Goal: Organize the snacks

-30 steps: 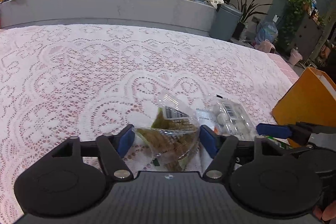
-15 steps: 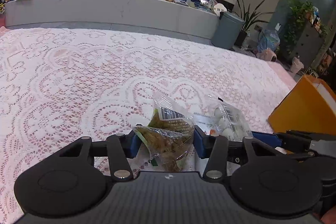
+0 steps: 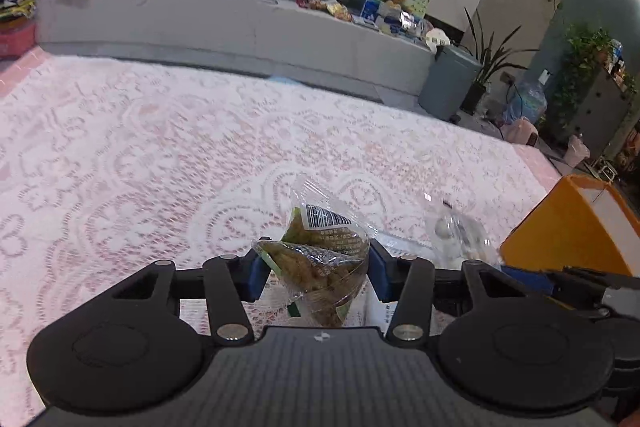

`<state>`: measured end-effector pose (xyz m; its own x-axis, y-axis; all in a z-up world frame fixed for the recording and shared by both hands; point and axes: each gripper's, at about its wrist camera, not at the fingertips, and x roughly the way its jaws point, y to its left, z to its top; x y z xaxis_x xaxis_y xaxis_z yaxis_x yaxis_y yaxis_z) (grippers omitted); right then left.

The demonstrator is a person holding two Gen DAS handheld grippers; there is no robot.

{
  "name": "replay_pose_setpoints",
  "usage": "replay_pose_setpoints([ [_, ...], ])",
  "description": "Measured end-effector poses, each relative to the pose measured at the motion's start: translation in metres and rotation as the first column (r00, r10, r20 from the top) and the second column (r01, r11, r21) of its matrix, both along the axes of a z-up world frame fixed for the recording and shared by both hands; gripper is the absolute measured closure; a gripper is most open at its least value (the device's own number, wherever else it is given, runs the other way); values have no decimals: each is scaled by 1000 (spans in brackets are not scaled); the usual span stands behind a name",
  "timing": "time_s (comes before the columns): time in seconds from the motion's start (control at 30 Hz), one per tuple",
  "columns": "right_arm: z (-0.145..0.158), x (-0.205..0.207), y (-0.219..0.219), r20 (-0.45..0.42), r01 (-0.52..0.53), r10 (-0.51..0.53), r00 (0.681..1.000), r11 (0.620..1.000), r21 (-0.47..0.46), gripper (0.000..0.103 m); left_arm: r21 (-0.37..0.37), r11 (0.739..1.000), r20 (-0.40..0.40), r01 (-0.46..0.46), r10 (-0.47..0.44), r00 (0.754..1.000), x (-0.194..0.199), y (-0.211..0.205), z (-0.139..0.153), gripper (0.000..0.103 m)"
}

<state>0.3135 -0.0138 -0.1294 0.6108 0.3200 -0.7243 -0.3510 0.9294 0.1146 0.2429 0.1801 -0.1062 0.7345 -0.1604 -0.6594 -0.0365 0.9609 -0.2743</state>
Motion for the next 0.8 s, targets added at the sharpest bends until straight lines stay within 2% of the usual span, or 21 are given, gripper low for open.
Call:
replay_pose_setpoints([
  [0.33,30,-35,-10,3,15,-15,1000,1000,-16,44,3,1000,33,-2,2,999,-31,-20,35,47],
  [0.47,46,-53,-18,1,31,-31,1000,999,-17,43,-20,1000,12,-7,7,1000,-50,-31,44,47],
  [0.67,69,-75,-45,-41,59,-58,997,998,29,43,20,999,24,28,-28,999,-73,-54,72,47],
  [0.8,88,-92,-61,-16,49,-49,999,999,4,44,23,998,2,55,-55,998,-77,-65,89,47],
])
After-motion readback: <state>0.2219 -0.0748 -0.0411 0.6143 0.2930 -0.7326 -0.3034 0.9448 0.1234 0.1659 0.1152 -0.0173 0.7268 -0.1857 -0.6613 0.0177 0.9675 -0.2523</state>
